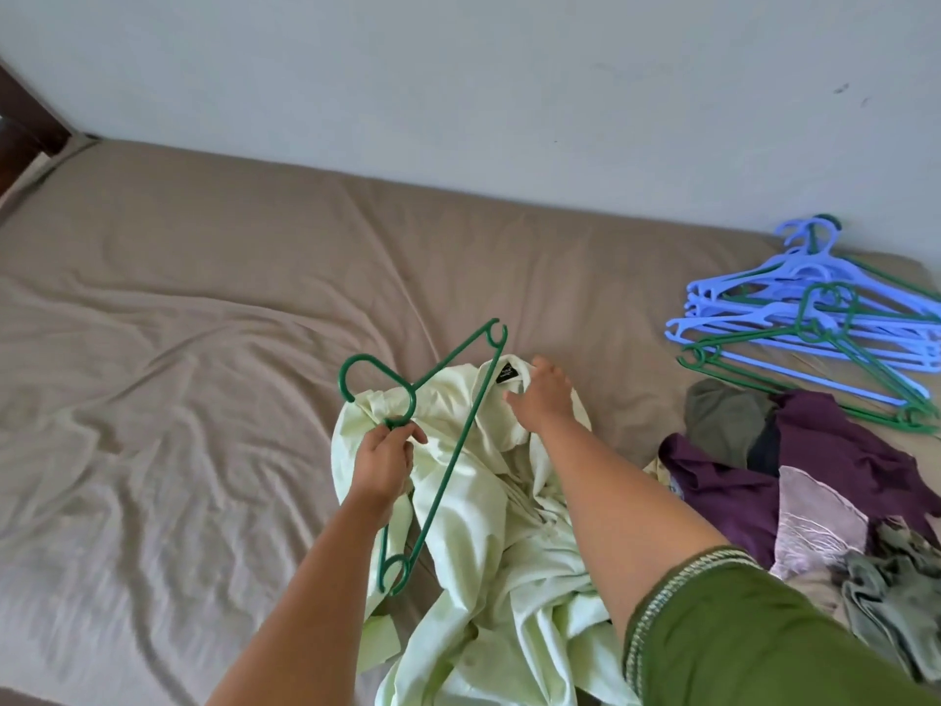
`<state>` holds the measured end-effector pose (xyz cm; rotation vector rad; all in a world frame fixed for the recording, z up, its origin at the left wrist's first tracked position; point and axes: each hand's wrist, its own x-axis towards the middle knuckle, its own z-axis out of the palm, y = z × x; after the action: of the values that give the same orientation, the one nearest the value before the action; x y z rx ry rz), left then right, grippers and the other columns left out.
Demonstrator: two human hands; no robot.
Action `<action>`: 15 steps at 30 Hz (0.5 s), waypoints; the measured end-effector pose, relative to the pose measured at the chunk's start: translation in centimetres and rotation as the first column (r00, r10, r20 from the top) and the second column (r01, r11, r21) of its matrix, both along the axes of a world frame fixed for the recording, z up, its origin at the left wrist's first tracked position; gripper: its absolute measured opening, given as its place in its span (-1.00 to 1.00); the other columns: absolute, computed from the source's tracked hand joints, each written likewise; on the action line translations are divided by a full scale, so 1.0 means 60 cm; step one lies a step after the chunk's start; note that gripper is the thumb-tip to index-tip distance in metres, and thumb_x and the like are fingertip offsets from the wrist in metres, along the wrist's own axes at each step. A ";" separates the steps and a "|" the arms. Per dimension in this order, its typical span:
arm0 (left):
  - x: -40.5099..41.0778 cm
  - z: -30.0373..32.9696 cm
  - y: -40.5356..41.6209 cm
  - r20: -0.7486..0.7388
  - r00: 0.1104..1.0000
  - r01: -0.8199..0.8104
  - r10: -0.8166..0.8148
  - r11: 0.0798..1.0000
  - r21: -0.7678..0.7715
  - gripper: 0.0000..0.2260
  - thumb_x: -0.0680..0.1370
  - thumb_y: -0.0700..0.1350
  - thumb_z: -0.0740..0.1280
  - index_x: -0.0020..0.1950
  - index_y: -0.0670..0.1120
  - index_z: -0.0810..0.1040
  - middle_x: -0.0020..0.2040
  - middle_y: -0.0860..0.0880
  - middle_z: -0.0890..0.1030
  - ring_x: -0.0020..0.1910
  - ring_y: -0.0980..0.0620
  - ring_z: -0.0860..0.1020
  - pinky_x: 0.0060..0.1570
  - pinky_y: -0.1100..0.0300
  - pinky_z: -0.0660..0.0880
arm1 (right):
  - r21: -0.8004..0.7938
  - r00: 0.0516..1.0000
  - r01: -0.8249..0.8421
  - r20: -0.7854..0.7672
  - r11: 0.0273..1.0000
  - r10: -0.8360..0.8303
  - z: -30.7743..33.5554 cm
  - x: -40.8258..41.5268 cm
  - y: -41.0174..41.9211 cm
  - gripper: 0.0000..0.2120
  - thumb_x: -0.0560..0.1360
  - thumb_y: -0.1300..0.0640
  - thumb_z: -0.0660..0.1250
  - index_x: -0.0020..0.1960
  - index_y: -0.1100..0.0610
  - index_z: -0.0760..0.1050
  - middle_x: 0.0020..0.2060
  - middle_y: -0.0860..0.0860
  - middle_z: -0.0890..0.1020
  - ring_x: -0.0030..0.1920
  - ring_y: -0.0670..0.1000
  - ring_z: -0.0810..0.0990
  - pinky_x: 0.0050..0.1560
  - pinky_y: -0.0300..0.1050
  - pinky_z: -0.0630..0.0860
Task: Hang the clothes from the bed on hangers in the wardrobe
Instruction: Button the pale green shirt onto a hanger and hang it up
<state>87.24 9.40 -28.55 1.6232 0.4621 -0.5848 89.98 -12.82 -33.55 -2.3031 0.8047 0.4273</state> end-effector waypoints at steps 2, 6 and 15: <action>0.002 -0.006 0.012 0.025 0.997 0.074 -0.074 0.997 -0.004 -0.76 0.63 -0.20 0.15 -0.17 -0.17 0.52 -0.47 0.00 0.19 -0.54 0.09 0.10 -0.57 0.29 0.04 | 0.091 0.997 0.067 0.019 0.994 -0.069 -0.021 0.016 0.008 -0.30 0.49 0.08 0.39 0.48 0.17 0.10 0.35 0.17 0.39 0.38 0.22 0.30 0.30 -0.01 0.31; -0.010 -0.019 0.042 0.019 0.975 0.220 -0.220 0.975 -0.014 -0.77 0.66 -0.17 0.13 -0.02 -0.20 0.55 -0.45 0.00 0.16 -0.53 0.10 0.09 -0.54 0.30 0.02 | 0.187 0.984 0.177 -0.042 0.966 -0.172 -0.054 0.030 -0.011 -0.40 0.53 0.22 0.25 0.52 0.11 0.13 0.35 0.16 0.43 0.35 0.19 0.41 0.28 -0.06 0.37; -0.021 0.094 0.031 0.152 0.926 0.343 -0.346 0.938 0.047 -0.57 0.65 0.12 0.12 -0.09 -0.15 0.63 -0.49 -0.04 0.13 -0.54 0.06 0.07 -0.56 0.29 0.05 | -0.032 0.972 0.113 0.209 0.993 -0.104 0.117 -0.011 -0.042 -0.72 0.60 0.18 0.16 0.27 0.13 0.48 0.13 0.20 0.59 0.15 0.22 0.53 0.05 -0.06 0.42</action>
<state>85.98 11.27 -22.93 1.7686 0.0619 -0.7064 89.32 -15.35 -26.55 -2.2842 0.8377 0.1194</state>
